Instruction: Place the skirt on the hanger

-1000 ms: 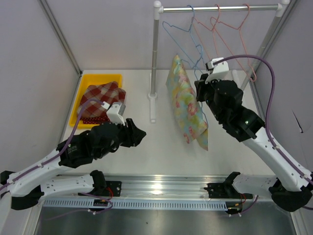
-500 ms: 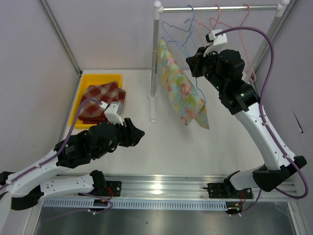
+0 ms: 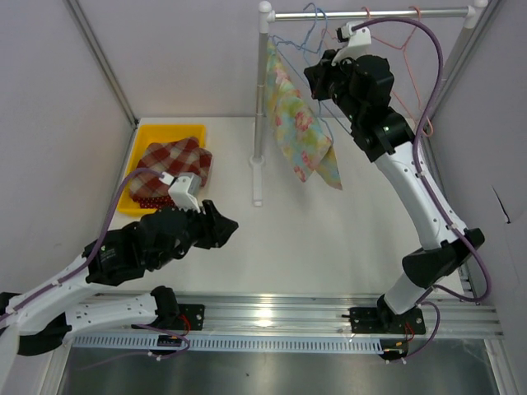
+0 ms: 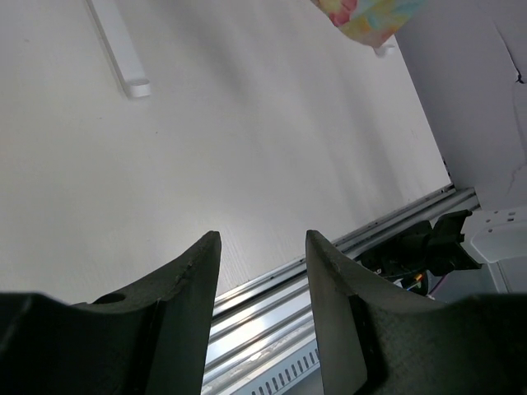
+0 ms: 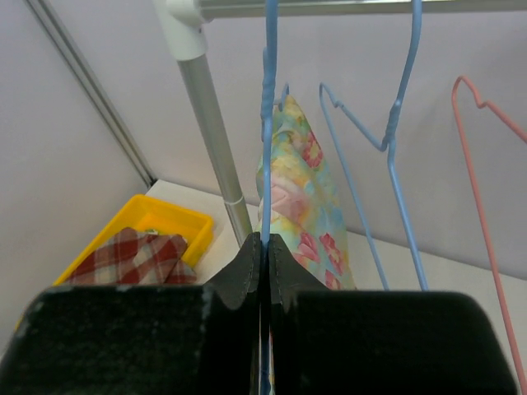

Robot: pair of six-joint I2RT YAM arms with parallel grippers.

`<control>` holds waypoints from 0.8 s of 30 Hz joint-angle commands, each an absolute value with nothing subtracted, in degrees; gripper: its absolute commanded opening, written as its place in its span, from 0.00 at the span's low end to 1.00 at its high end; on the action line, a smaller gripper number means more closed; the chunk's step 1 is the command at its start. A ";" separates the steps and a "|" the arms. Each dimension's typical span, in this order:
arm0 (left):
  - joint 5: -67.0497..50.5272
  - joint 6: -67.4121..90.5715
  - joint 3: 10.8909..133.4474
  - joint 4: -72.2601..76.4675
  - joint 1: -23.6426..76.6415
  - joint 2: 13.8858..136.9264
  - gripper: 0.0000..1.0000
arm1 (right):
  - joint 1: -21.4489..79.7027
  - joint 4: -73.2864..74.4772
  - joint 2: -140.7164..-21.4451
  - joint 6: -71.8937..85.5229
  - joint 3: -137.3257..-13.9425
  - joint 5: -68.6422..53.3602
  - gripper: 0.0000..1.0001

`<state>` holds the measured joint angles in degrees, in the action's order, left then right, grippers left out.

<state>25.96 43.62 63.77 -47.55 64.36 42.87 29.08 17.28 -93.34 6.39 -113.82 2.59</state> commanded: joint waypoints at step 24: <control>26.63 45.09 61.70 -47.11 64.07 41.48 0.52 | 30.85 11.43 -106.96 2.73 -128.15 5.97 0.00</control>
